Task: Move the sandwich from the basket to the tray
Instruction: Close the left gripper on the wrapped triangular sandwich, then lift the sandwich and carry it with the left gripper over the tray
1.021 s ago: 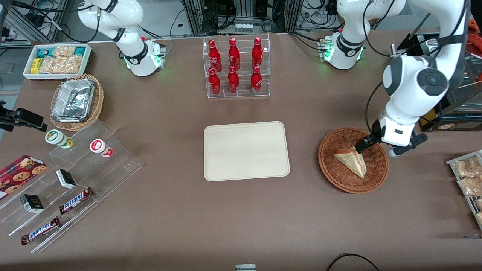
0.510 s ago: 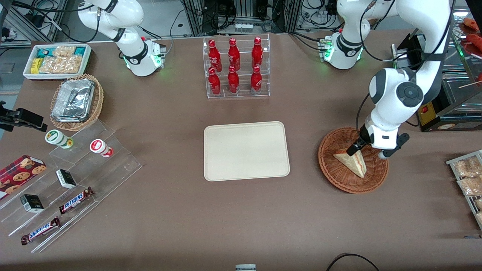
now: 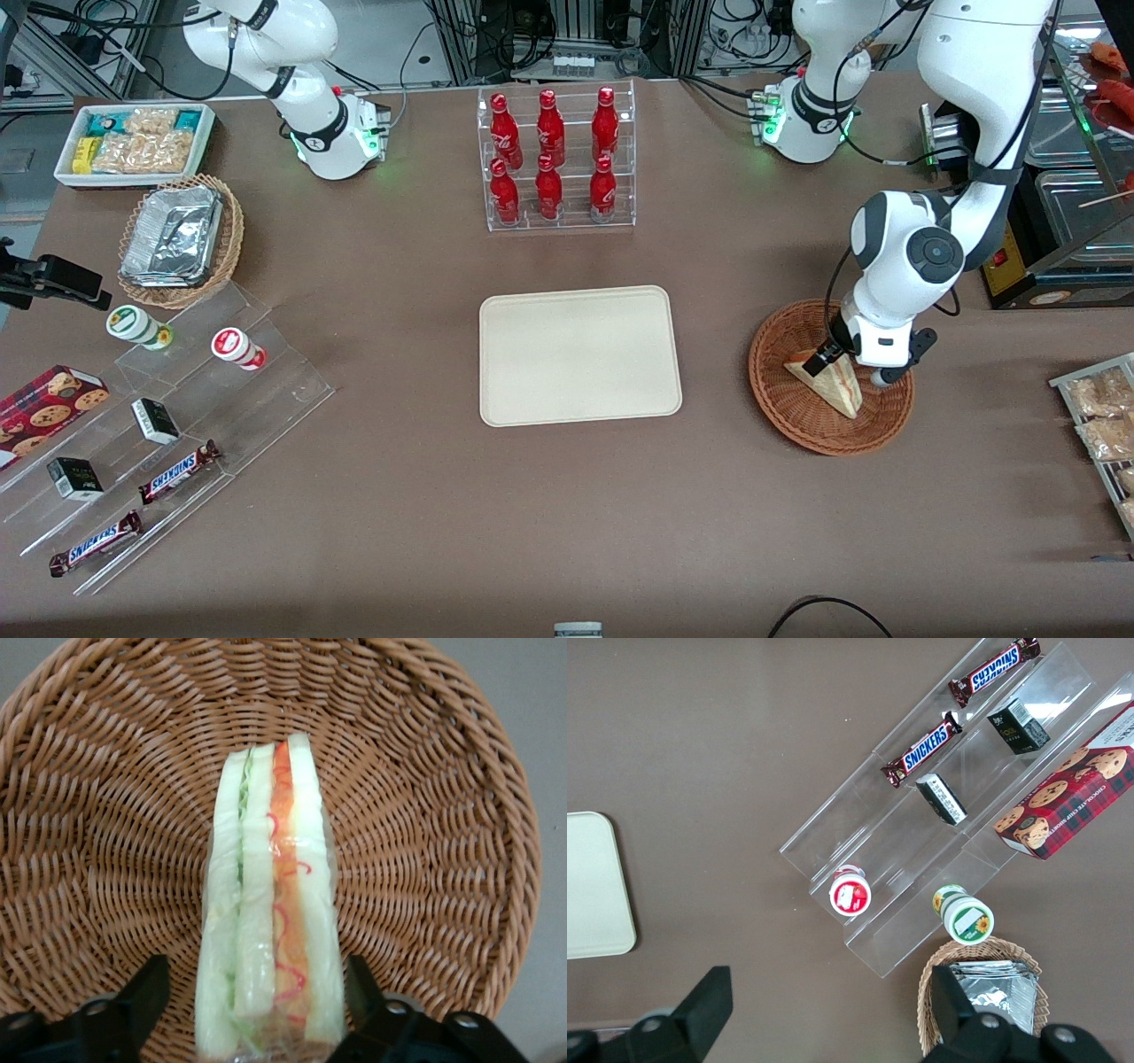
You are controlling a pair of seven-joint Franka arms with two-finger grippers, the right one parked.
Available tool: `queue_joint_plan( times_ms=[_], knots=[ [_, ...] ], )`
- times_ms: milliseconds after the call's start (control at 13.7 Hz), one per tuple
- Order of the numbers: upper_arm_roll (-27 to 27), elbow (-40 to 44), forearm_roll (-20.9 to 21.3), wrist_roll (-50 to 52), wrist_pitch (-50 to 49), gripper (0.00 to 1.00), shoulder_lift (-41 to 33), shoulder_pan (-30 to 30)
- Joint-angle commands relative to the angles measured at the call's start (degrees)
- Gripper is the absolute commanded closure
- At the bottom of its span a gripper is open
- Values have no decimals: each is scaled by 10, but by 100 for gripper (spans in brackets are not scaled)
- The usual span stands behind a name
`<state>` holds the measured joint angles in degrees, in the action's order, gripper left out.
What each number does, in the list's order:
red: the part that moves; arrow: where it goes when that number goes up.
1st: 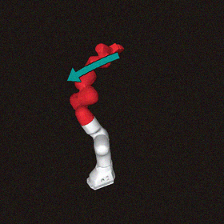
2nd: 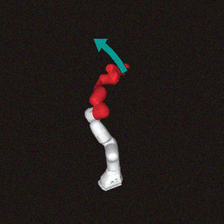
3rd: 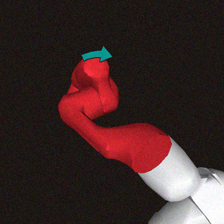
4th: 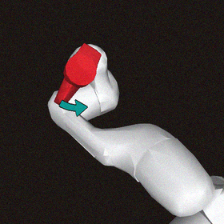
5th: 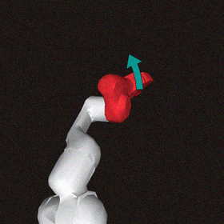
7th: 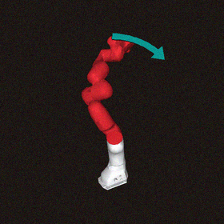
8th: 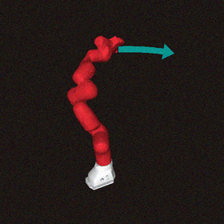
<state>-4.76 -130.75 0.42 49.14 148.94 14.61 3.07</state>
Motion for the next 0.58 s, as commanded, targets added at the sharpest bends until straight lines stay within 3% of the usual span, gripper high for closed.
queue_joint_plan(
  times_ms=[0,146,510],
  knots=[
    [-2,31,0,20,-1,100,6,-3],
    [-1,52,2,22,-29,100,1,-2],
    [-6,199,42,14,-304,100,-58,5]
  ],
)
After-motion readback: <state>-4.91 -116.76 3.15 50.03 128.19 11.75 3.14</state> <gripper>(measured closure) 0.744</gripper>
